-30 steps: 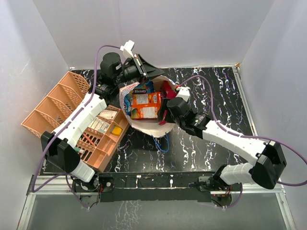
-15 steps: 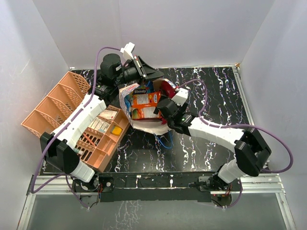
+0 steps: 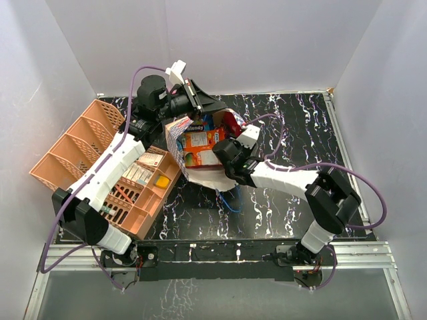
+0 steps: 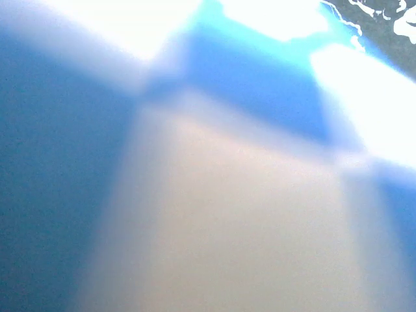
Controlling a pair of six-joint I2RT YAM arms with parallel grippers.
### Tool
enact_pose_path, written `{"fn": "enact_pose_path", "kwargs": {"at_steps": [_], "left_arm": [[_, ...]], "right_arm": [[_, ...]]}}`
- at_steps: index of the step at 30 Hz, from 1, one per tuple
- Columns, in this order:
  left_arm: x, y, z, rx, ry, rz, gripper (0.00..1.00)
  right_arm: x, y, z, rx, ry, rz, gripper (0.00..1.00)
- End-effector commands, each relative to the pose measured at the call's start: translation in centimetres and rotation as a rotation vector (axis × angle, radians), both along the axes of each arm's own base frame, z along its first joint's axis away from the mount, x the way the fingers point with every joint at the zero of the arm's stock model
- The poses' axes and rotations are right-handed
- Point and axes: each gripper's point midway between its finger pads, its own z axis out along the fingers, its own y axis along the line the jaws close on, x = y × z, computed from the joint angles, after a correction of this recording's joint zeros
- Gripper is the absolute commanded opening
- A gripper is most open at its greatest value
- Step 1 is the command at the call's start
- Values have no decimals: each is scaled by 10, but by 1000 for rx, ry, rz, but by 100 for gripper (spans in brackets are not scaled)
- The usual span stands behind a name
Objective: Take the snacks out of the paper bag
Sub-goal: Pick up the snack from the paper bag.
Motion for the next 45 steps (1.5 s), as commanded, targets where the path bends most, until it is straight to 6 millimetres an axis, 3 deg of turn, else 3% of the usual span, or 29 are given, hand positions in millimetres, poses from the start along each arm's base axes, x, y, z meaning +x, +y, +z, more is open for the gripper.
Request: {"fn": "enact_pose_path", "kwargs": {"at_steps": [1, 7, 13, 20, 25, 28, 36, 40, 45], "left_arm": [[-29, 10, 44, -50, -119, -28, 0], [-24, 11, 38, -32, -108, -6, 0], [-20, 9, 32, -29, -98, -3, 0], [-15, 8, 33, -23, -105, 5, 0], [-9, 9, 33, -8, -118, 20, 0], [-3, 10, 34, 1, -121, 24, 0], [4, 15, 35, 3, -120, 43, 0], [7, 18, 33, 8, -113, 49, 0], [10, 23, 29, 14, -105, 60, 0]], "right_arm": [[19, 0, 36, 53, -98, -44, 34], [11, 42, 66, 110, -122, 252, 16], [-13, 67, 97, 153, -122, 485, 13], [-22, 57, 121, 45, -144, 554, 11], [-23, 61, 140, 5, -149, 603, 11], [-31, 71, 161, 16, -165, 689, 11], [-74, 86, 250, 138, -302, 913, 11], [-94, 77, 277, 172, -343, 958, 10], [-111, 54, 297, 192, -386, 927, 7]]}}
